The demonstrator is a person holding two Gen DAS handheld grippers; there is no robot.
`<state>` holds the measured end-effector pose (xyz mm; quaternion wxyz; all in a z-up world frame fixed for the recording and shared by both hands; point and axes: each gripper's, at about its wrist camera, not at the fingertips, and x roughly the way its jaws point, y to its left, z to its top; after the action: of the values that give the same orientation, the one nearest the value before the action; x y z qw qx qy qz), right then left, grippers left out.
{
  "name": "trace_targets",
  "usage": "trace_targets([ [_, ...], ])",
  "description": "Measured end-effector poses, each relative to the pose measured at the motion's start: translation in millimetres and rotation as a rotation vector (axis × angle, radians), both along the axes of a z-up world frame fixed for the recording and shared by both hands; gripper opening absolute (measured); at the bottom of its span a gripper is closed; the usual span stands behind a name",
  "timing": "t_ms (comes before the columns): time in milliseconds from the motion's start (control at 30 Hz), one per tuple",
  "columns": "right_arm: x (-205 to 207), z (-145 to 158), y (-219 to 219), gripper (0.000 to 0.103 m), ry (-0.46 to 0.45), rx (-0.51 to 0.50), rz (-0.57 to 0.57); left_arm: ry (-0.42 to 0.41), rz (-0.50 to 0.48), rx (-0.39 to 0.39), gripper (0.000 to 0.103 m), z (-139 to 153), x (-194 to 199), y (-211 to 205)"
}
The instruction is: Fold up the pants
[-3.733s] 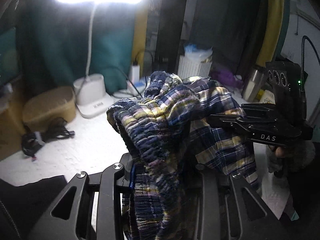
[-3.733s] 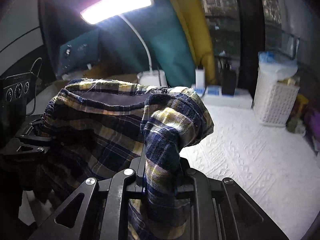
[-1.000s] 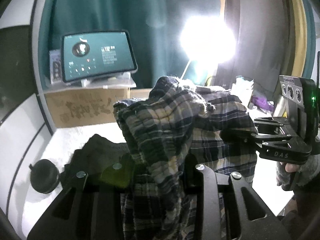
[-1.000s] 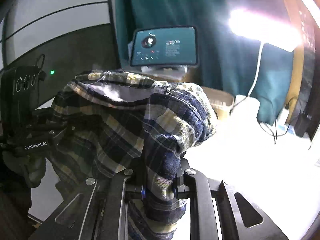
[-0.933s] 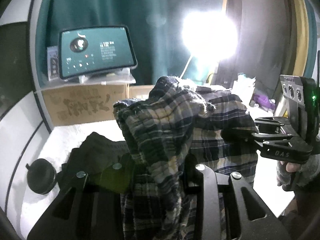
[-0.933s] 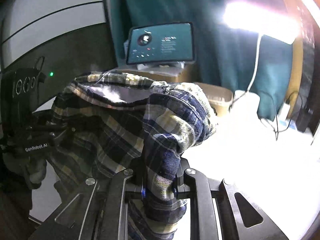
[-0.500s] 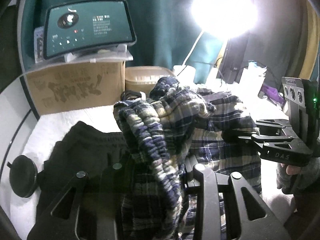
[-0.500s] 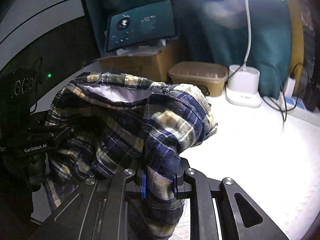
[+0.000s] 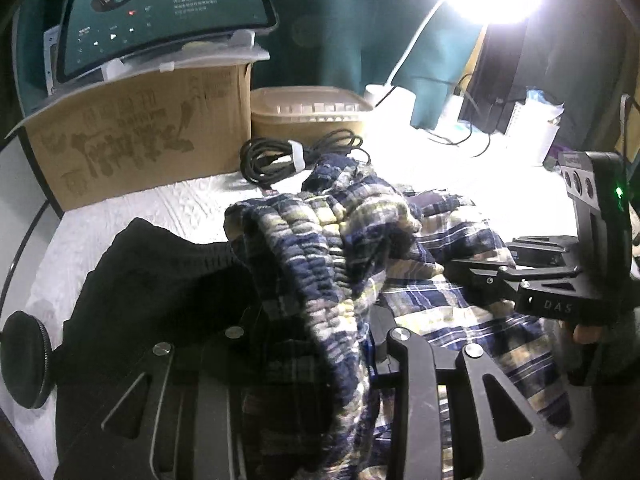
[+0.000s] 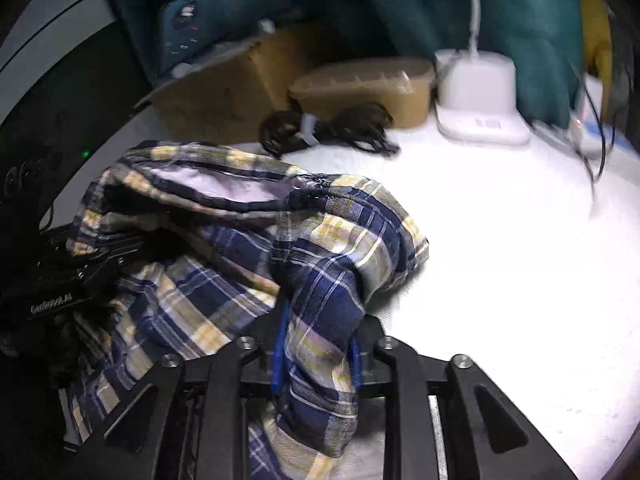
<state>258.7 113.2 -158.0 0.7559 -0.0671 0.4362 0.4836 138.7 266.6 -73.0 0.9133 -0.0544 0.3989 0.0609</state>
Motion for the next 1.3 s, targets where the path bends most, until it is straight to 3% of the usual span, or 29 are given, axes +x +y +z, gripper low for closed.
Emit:
trace_targets([
  [300, 9, -4, -10, 0.035, 0.026, 0.017, -0.052, 0.02, 0.025, -0.054, 0.037, -2, -3, 21],
  [400, 11, 0, -13, 0.043, 0.002, 0.004, -0.09, 0.014, 0.037, -0.065, 0.037, -1, -8, 26],
  [533, 11, 2, -19, 0.044, -0.048, -0.035, -0.136, 0.019, 0.062, -0.077, 0.04, -1, -11, 32],
  [633, 12, 1, -23, 0.045, -0.057, -0.055, -0.161, 0.037, 0.09, -0.047, 0.043, 5, -15, 33],
  [733, 10, 4, -25, 0.047, -0.078, -0.07, -0.177, -0.014, 0.108, 0.001, 0.044, 28, -29, 29],
  [800, 8, 8, -27, 0.047, -0.091, -0.073, -0.19, -0.05, 0.096, -0.021, 0.058, 38, -35, 29],
  [867, 5, 14, -29, 0.047, -0.11, -0.073, -0.196, -0.086, 0.104, -0.019, 0.065, 44, -39, 31],
  [1300, 9, 23, -19, 0.047, -0.129, -0.07, -0.189, -0.006, 0.094, 0.038, 0.065, 21, -8, 48],
])
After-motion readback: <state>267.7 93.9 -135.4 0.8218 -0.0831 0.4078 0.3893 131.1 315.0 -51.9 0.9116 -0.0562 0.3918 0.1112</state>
